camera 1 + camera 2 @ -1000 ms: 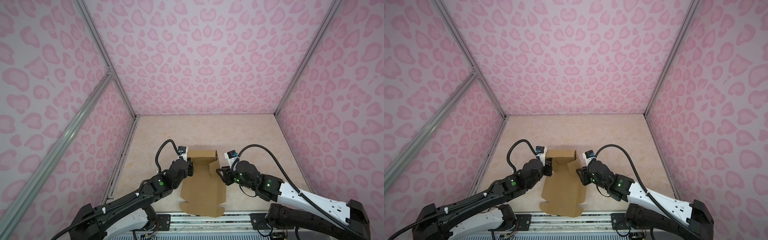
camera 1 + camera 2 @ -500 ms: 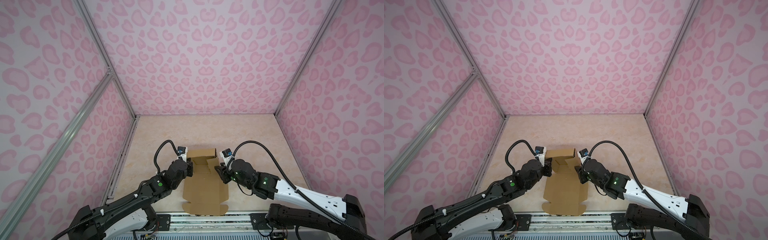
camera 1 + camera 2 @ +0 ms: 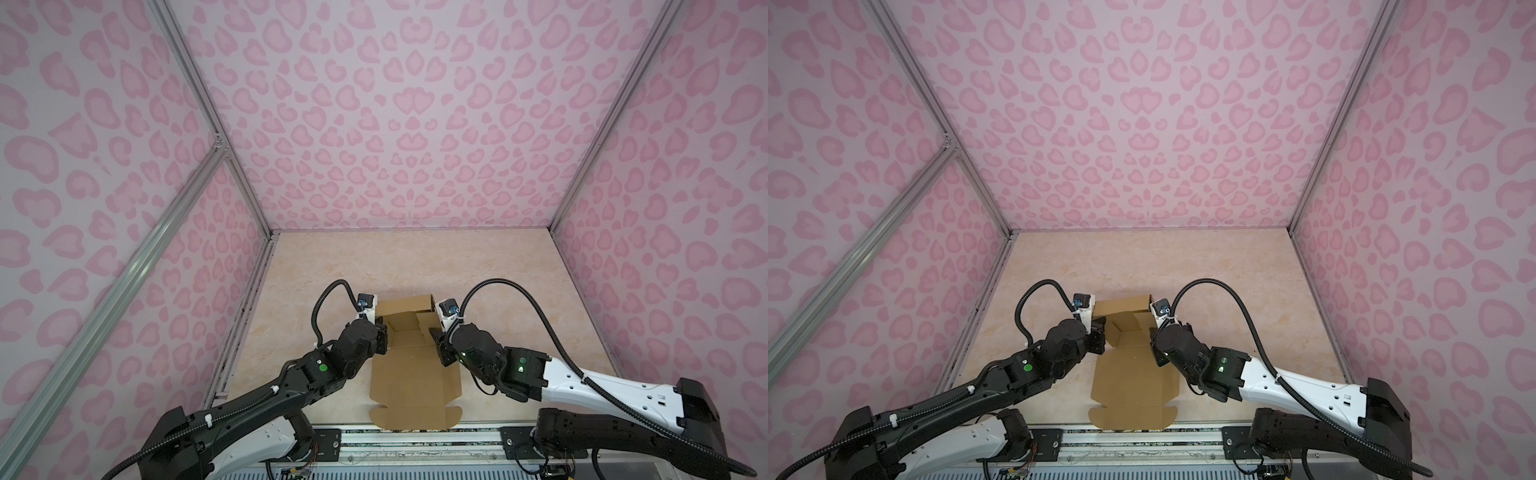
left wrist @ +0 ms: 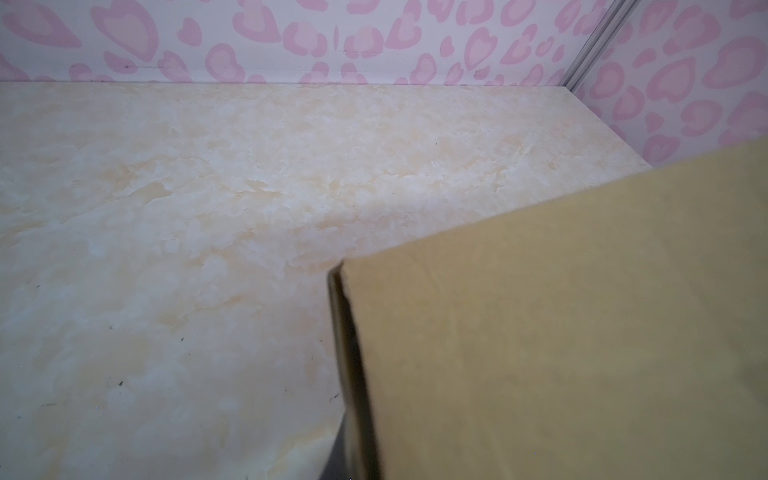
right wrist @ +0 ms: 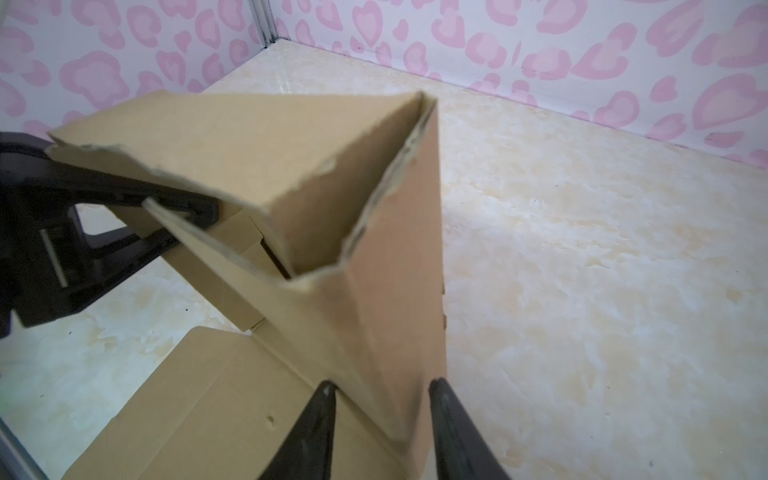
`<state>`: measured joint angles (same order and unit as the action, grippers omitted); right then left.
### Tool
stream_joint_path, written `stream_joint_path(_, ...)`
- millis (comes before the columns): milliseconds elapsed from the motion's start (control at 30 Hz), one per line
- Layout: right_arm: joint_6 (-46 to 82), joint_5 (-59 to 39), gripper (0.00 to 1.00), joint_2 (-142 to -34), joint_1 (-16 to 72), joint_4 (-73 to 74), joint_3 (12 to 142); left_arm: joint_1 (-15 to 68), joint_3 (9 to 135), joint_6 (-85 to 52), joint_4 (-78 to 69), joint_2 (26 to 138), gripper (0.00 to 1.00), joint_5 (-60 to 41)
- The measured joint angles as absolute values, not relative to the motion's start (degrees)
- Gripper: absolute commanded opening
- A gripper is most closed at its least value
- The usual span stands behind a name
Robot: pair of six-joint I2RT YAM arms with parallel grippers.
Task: Fold the paper box
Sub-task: 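Push the side wall upright with the right gripper while the left holds the box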
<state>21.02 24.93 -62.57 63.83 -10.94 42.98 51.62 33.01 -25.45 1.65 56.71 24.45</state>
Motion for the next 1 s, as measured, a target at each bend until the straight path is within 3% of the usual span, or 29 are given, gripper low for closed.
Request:
stream_joint_path(600,21.52,29.36,0.29,-65.60,64.34,-8.03,42.98,52.60,37.89,-28.42,7.22,59.42,0.04,24.62)
stream_joint_path(1000,31.55,35.70,0.19,-74.00,64.51,-18.28,50.35,54.17,42.26,-31.77,13.28,62.74,0.04,27.29)
